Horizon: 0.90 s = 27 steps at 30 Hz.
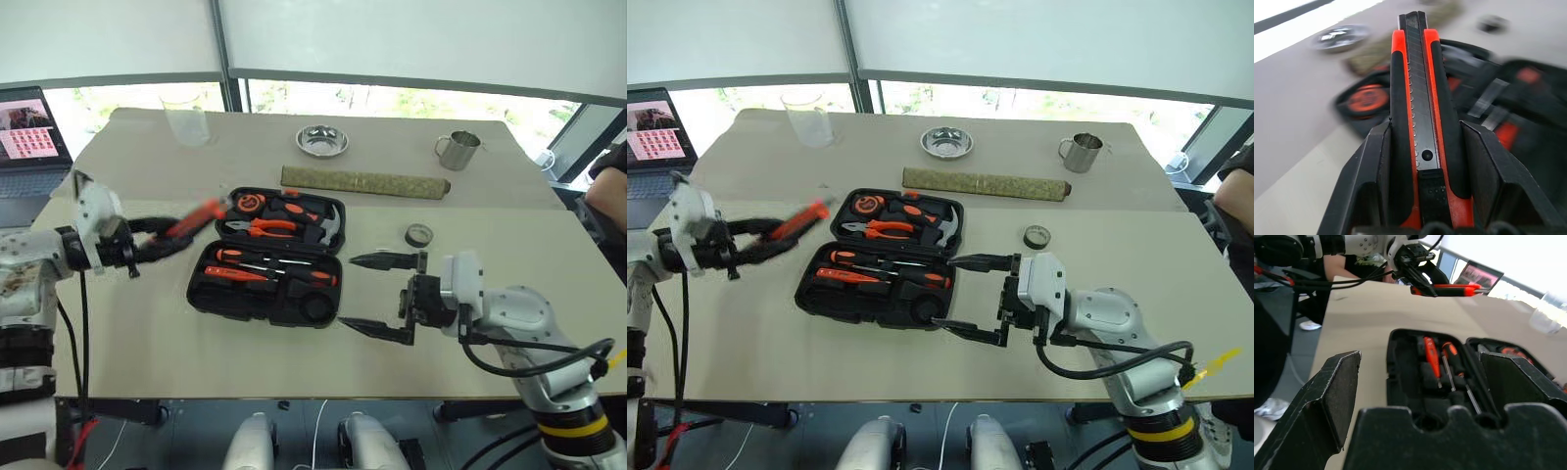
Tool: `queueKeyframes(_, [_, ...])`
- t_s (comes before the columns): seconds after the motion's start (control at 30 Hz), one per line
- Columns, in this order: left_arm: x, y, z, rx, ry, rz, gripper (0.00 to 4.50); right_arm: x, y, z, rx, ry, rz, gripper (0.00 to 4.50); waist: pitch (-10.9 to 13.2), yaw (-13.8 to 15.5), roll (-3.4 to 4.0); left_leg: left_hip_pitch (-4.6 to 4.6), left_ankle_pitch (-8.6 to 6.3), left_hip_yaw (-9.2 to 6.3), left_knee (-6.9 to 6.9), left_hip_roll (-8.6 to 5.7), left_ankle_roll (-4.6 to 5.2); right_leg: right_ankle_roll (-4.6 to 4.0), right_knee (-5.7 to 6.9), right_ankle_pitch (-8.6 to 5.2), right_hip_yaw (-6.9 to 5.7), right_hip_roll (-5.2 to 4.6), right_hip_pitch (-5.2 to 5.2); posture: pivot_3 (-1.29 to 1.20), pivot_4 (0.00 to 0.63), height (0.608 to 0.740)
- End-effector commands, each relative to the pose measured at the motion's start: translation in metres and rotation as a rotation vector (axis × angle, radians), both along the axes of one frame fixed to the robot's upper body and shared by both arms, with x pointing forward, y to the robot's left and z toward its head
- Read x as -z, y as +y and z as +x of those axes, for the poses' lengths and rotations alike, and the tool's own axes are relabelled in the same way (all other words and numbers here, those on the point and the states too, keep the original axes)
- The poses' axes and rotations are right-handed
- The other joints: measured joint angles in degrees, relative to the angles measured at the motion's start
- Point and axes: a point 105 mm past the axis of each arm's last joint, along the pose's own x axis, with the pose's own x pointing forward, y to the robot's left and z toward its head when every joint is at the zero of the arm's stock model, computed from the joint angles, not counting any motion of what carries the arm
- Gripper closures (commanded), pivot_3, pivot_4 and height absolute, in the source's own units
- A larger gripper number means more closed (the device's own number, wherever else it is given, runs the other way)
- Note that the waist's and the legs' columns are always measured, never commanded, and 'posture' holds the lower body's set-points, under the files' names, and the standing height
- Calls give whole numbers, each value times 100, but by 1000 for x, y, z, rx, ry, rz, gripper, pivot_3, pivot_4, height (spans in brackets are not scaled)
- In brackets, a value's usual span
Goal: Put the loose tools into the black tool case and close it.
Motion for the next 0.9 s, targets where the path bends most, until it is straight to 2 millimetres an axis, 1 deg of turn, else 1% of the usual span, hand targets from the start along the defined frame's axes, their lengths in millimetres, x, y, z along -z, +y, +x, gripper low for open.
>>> queueKeyframes(0.03, [9,-15,-11,183,-16,187,2801,-7,-4,-4,3,9,-6,0,1,-5,-2,-5,0,0,3,2,0,0,-1,0,0,3,-5,0,150,740])
queueKeyframes(0.07, [18,-17,-10,214,-24,248,2801,-5,-5,-3,10,18,-13,0,1,-8,-2,-8,0,-2,3,4,0,1,0,0,1,6,-6,0,150,740])
queueKeyframes(0.13, [26,-22,-5,238,-29,287,2801,-3,-6,-3,13,25,-23,0,2,-2,0,-5,-1,-2,3,3,3,1,-1,0,4,7,-5,0,150,740])
queueKeyframes(0.23, [29,-31,3,260,-47,292,2801,-3,-3,-4,13,30,-16,0,2,1,-1,-7,-1,-1,6,2,4,3,0,0,4,8,-5,0,150,740])
queueKeyframes(0.37, [38,-43,9,315,-74,343,2801,-2,1,-7,2,42,-8,0,2,0,-1,-12,-2,-3,9,1,5,5,-1,0,3,9,-7,0,150,740])
queueKeyframes(0.53, [41,-50,25,286,-93,365,2801,-3,4,-8,-3,45,-1,0,2,-1,-1,-11,-2,-6,11,0,6,7,0,0,3,9,-4,0,150,740])
queueKeyframes(0.63, [43,-52,23,325,-87,372,2801,-4,5,-9,-1,47,5,0,2,-8,-1,-11,-3,-8,11,0,6,7,1,0,3,10,-4,0,150,740])
queueKeyframes(0.8, [46,-52,18,330,-16,358,2801,-6,5,-8,11,48,12,0,2,-24,-1,-9,-3,-9,11,0,7,8,1,0,3,10,-3,0,150,740])
queueKeyframes(0.87, [46,-51,16,331,2,359,1804,-7,5,-6,15,48,15,0,1,-39,-1,-9,-2,-10,11,1,7,8,2,0,3,10,-3,0,150,740])
queueKeyframes(0.9, [45,-50,17,333,-12,365,1637,-7,5,-6,17,48,16,0,1,-50,-1,-9,-3,-11,11,1,7,8,2,0,3,10,-3,0,150,740])
